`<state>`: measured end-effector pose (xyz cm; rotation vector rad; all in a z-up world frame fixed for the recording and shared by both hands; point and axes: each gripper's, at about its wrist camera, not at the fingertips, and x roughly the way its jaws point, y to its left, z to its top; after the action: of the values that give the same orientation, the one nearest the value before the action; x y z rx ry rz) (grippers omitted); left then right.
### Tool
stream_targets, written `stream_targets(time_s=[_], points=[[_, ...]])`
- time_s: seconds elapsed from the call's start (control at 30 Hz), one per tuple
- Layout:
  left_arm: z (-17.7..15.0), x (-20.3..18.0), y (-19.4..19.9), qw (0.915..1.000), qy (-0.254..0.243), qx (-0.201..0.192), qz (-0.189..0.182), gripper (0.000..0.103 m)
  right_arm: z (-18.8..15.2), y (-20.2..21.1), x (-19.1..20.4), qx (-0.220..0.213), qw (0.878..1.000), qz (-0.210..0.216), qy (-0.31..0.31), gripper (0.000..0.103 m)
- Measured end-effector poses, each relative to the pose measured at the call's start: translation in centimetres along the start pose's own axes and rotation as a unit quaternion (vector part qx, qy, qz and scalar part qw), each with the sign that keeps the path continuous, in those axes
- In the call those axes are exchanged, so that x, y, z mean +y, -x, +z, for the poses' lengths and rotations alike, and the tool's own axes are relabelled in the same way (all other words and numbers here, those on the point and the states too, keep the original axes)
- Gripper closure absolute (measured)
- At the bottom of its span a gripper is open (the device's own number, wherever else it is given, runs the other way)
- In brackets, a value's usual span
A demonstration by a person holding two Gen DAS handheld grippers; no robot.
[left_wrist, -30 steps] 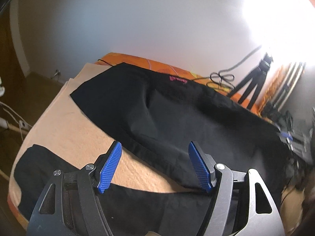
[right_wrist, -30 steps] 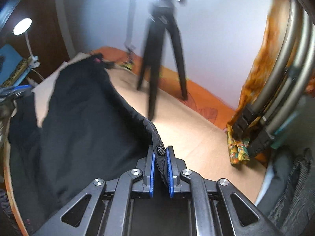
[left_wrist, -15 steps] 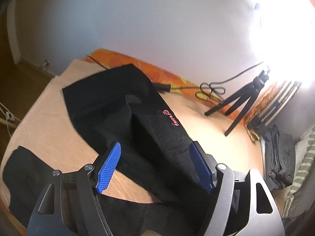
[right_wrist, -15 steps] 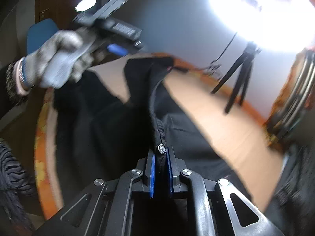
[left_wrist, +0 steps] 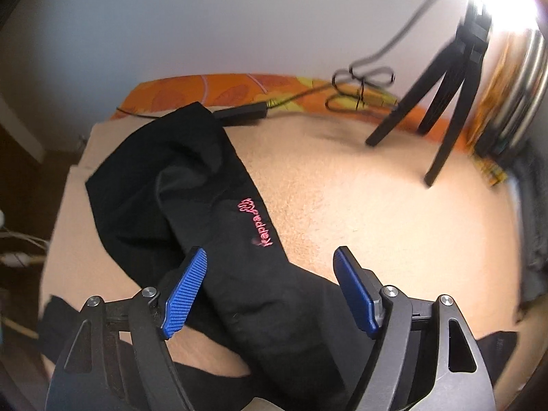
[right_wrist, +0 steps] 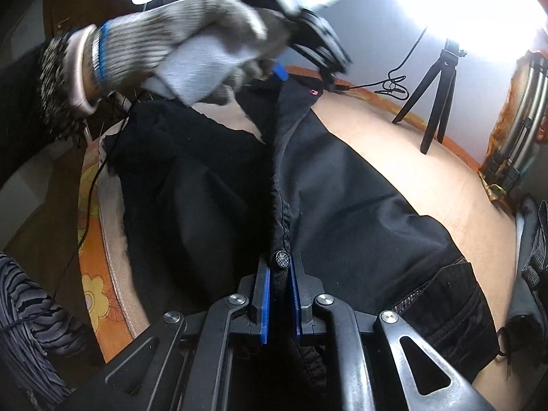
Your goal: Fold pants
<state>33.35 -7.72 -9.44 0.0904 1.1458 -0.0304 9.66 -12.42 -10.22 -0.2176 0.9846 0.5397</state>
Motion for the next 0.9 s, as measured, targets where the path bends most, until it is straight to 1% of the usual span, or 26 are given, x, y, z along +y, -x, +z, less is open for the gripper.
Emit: stream_targets(time_s=[0.03,0.07,0.13,0.2,0.23,0.3,0.33,0.37,0.4,0.43,0.5,0.57,0.6,0.63,0.67,0.73,0.83,0.9], points=[[0.1,-0.4,-0.6,0.9997,-0.009,0.003,0.021,0.027,0.0,0.0,0.1,-0.001,1.0,0.0,-0.001,0.095],[0.3,-1.0,-1.2,0.9982,-0.022,0.003,0.055,0.027,0.0,0.1,0.2,-0.002,1.0,0.0,-0.001,0.095],[0.2,-1.4,-1.9,0.994,-0.042,-0.002,0.101,0.027,0.1,0.3,0.4,-0.007,1.0,-0.001,0.003,0.095],[0.0,-1.1,-2.3,0.9899,-0.051,-0.007,0.132,0.027,0.0,0.6,0.6,-0.01,1.0,-0.001,0.006,0.095],[-0.1,-0.8,-2.6,0.9886,-0.049,-0.008,0.142,0.027,-0.1,0.6,0.6,-0.011,1.0,-0.001,0.007,0.095],[-0.1,0.3,-2.8,0.9888,-0.037,-0.011,0.144,0.027,-0.2,0.8,0.5,-0.013,1.0,0.001,0.006,0.095],[-0.1,0.8,-2.8,0.989,-0.03,-0.015,0.144,0.029,-0.2,0.8,0.5,-0.014,1.0,0.001,0.006,0.095],[-0.1,1.7,-2.8,0.9899,-0.018,-0.017,0.139,0.038,-0.1,1.0,0.5,-0.017,1.0,0.0,0.007,0.095],[-0.3,2.2,-2.7,0.991,-0.009,-0.018,0.132,0.053,-0.2,1.1,0.5,-0.018,1.0,-0.001,0.007,0.095],[-0.3,2.9,-2.5,0.9923,0.001,-0.019,0.122,0.058,-0.2,1.2,0.5,-0.019,1.0,-0.002,0.008,0.095],[-0.3,3.9,-2.3,0.9941,0.013,-0.026,0.105,0.08,-0.1,1.4,0.6,-0.022,1.0,-0.005,0.009,0.095],[-0.5,5.0,-1.7,0.9955,0.029,-0.039,0.082,0.09,0.0,1.5,0.6,-0.024,1.0,-0.006,0.008,0.095],[-0.6,5.4,-1.4,0.9959,0.035,-0.046,0.069,0.093,0.0,1.6,0.6,-0.024,1.0,-0.007,0.008,0.095],[-0.8,5.9,-1.0,0.9961,0.04,-0.055,0.057,0.094,0.1,1.7,0.7,-0.026,1.0,-0.01,0.01,0.095],[-1.0,6.3,-0.6,0.9957,0.044,-0.062,0.052,0.096,0.1,1.8,0.8,-0.027,1.0,-0.012,0.011,0.095],[-1.7,7.5,0.3,0.9946,0.058,-0.079,0.034,0.097,0.2,2.1,1.0,-0.028,0.999,-0.015,0.015,0.095],[-3.2,9.8,2.1,0.99,0.099,-0.101,0.003,0.097,0.3,2.8,1.2,-0.029,0.999,-0.021,0.017,0.096],[-4.9,11.1,3.8,0.9852,0.124,-0.117,-0.016,0.097,0.2,3.4,1.6,-0.029,0.999,-0.025,0.022,0.096]])
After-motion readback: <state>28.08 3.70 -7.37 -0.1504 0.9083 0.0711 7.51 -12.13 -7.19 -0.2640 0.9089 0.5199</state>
